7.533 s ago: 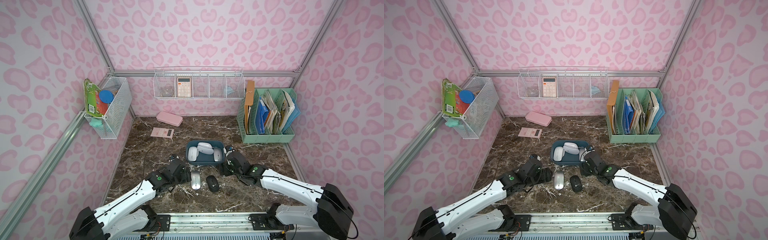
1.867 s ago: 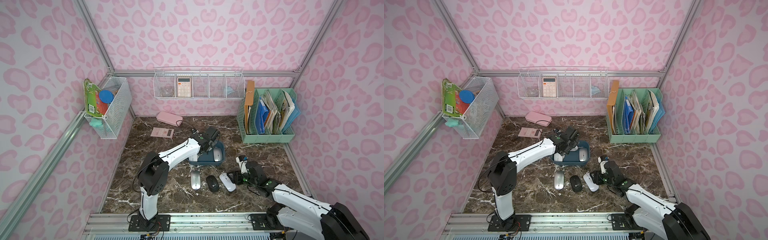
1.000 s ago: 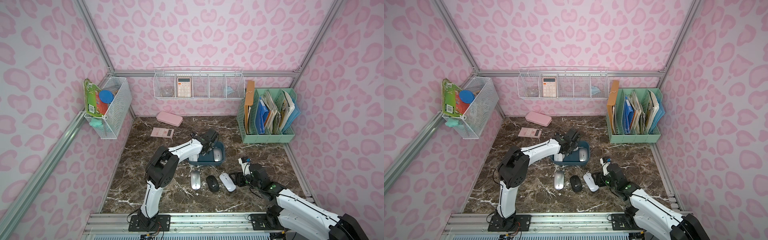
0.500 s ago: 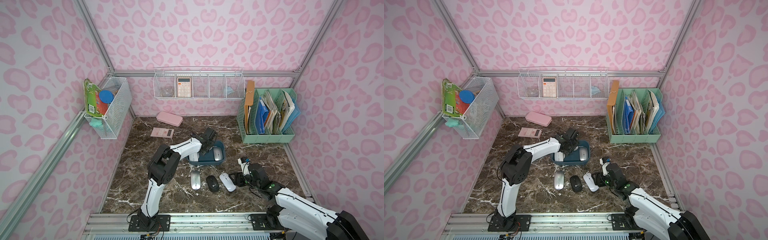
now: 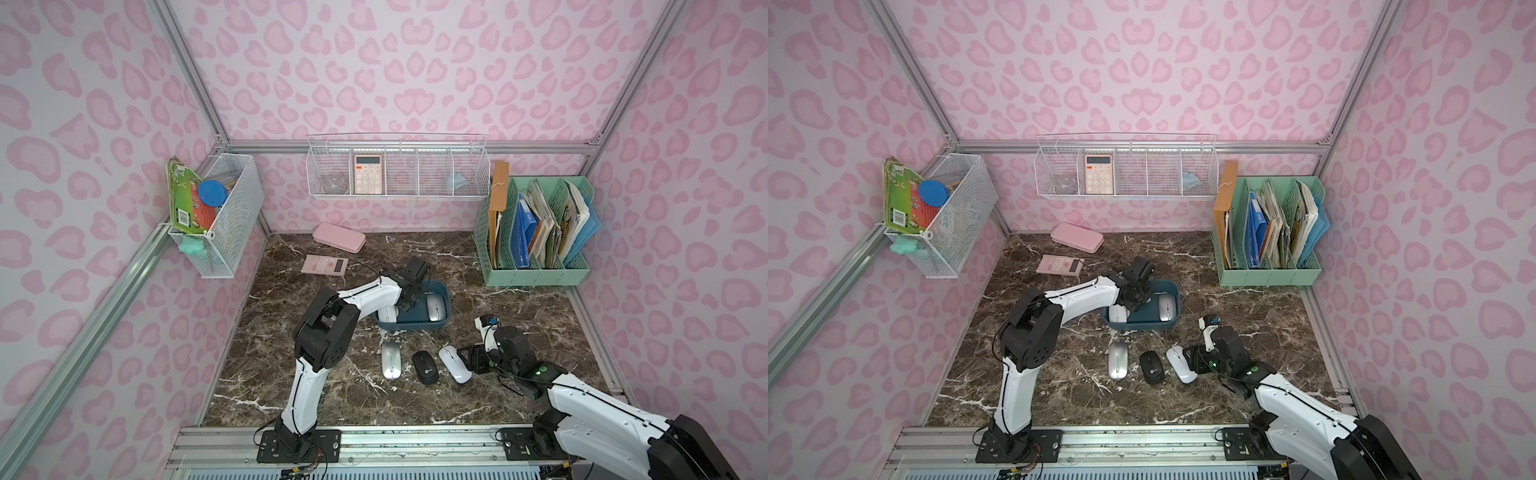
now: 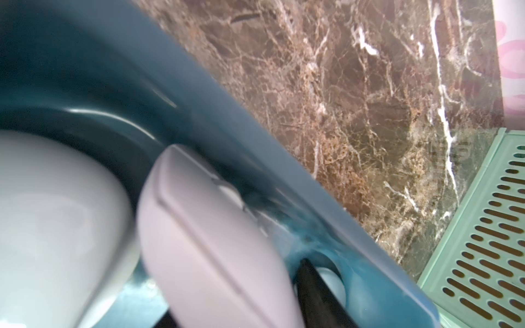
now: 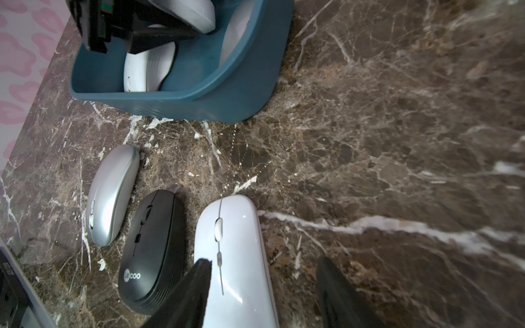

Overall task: Take out the mouse from the storage box
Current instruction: Pick up the mouse from the storage box.

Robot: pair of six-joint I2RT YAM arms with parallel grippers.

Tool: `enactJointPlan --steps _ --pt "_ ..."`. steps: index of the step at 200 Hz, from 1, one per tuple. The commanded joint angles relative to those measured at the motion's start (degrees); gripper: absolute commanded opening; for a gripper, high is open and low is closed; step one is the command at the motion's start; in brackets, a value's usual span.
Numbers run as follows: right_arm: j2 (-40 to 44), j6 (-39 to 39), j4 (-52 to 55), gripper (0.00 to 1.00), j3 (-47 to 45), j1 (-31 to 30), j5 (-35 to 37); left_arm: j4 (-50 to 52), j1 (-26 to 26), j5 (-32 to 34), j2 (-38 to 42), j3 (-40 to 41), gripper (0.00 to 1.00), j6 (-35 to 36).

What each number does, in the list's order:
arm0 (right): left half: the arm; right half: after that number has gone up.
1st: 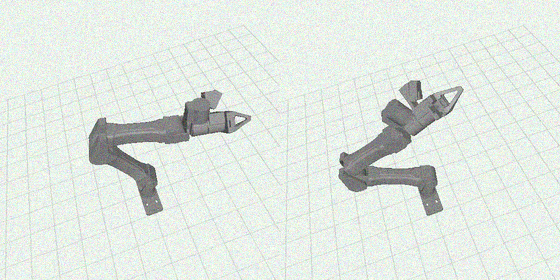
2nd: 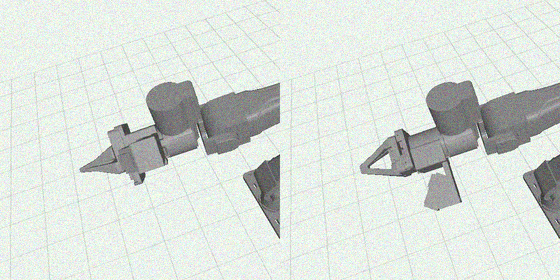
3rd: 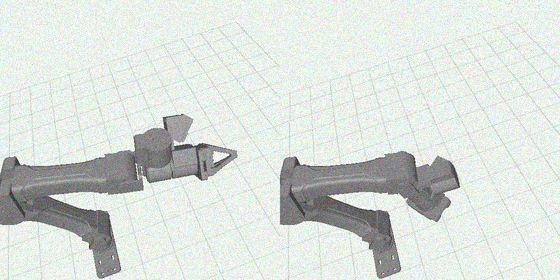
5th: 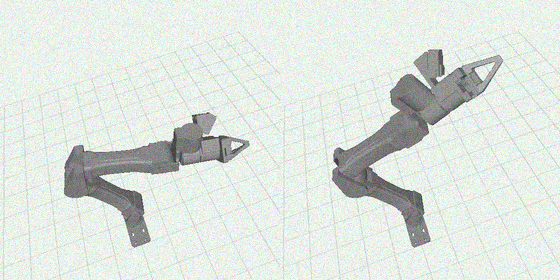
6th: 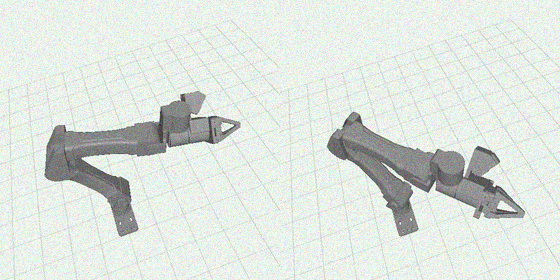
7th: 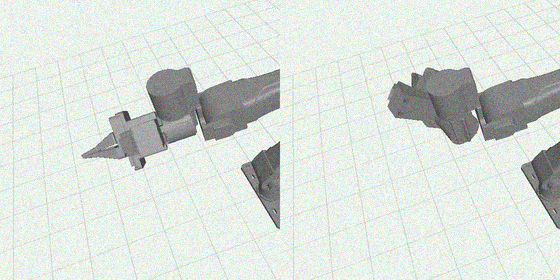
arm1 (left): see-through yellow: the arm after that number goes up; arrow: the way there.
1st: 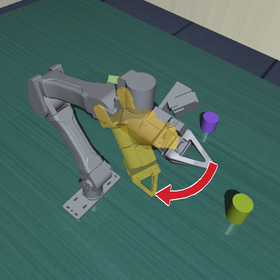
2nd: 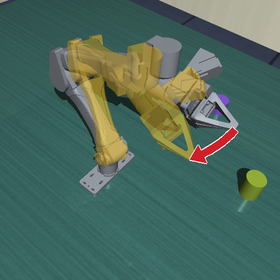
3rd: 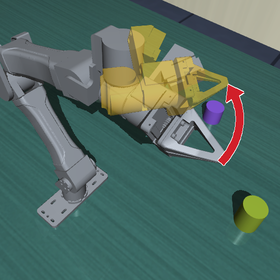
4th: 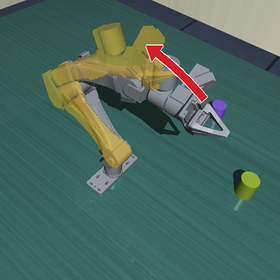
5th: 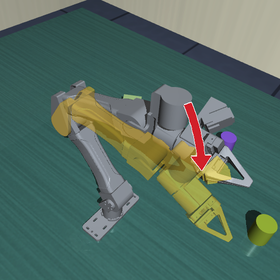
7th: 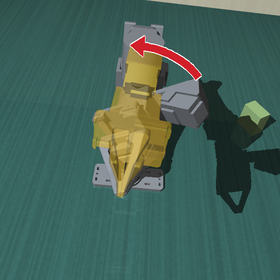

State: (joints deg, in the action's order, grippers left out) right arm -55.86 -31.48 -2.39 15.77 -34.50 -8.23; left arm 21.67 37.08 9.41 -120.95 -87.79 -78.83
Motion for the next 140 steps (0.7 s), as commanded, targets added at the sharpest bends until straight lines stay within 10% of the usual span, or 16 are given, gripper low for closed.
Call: enactJointPlan --steps 1,85,140 --pt "-0.7 0.0 -2.1 0.62 0.5 0.0 0.1 0.2 0.1 2.0 1.6 1.8 0.47 0.9" --pt "-3.4 -0.5 -1.9 0.63 2.1 0.0 -1.2 -2.9 -0.6 4.9 3.3 6.4 0.57 3.2" --pt "-3.3 -0.5 -1.3 0.63 2.5 0.0 -1.5 -2.4 -1.0 5.4 3.4 4.9 0.4 7.2"
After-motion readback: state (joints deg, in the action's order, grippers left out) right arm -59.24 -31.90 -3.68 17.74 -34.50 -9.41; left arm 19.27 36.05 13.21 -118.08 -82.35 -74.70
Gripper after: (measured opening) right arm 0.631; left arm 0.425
